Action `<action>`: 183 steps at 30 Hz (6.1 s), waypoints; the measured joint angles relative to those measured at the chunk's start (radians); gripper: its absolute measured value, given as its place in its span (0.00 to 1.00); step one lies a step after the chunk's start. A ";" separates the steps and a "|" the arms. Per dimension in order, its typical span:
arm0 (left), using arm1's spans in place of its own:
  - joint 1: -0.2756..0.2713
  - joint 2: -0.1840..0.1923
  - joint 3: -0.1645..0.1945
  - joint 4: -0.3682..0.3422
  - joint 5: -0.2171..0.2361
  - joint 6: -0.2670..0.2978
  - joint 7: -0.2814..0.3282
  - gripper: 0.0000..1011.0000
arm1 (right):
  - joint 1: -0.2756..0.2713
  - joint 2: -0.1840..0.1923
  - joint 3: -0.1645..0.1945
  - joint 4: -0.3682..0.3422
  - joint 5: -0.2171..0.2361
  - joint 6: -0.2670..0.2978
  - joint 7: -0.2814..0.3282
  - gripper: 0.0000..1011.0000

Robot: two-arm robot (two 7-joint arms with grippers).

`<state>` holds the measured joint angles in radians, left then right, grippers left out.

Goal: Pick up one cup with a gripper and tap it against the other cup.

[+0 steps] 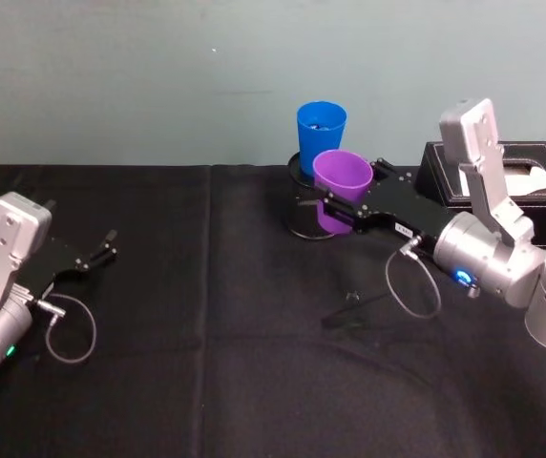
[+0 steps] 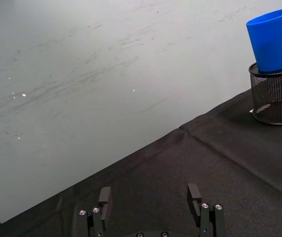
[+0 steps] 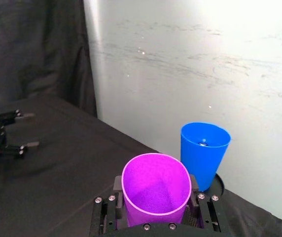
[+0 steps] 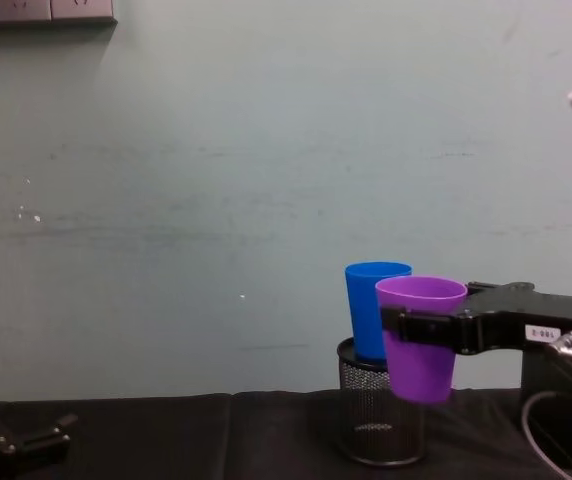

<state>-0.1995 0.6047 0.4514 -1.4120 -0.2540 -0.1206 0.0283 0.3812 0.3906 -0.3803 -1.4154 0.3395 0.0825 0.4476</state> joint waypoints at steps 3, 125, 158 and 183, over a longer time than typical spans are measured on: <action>0.000 0.000 0.000 0.000 0.000 0.000 0.000 0.99 | 0.022 -0.017 0.002 0.031 0.018 0.009 0.002 0.73; 0.000 0.000 0.000 0.000 0.000 0.000 0.000 0.99 | 0.185 -0.091 -0.040 0.228 0.041 0.098 -0.023 0.73; 0.000 0.000 0.000 0.000 0.000 0.000 0.000 0.99 | 0.185 -0.091 -0.040 0.229 0.041 0.098 -0.023 0.73; 0.000 0.000 0.000 0.000 0.000 0.000 0.000 0.99 | 0.185 -0.091 -0.040 0.229 0.041 0.098 -0.023 0.73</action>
<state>-0.1995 0.6047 0.4514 -1.4120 -0.2539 -0.1206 0.0283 0.5667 0.2998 -0.4204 -1.1869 0.3808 0.1803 0.4242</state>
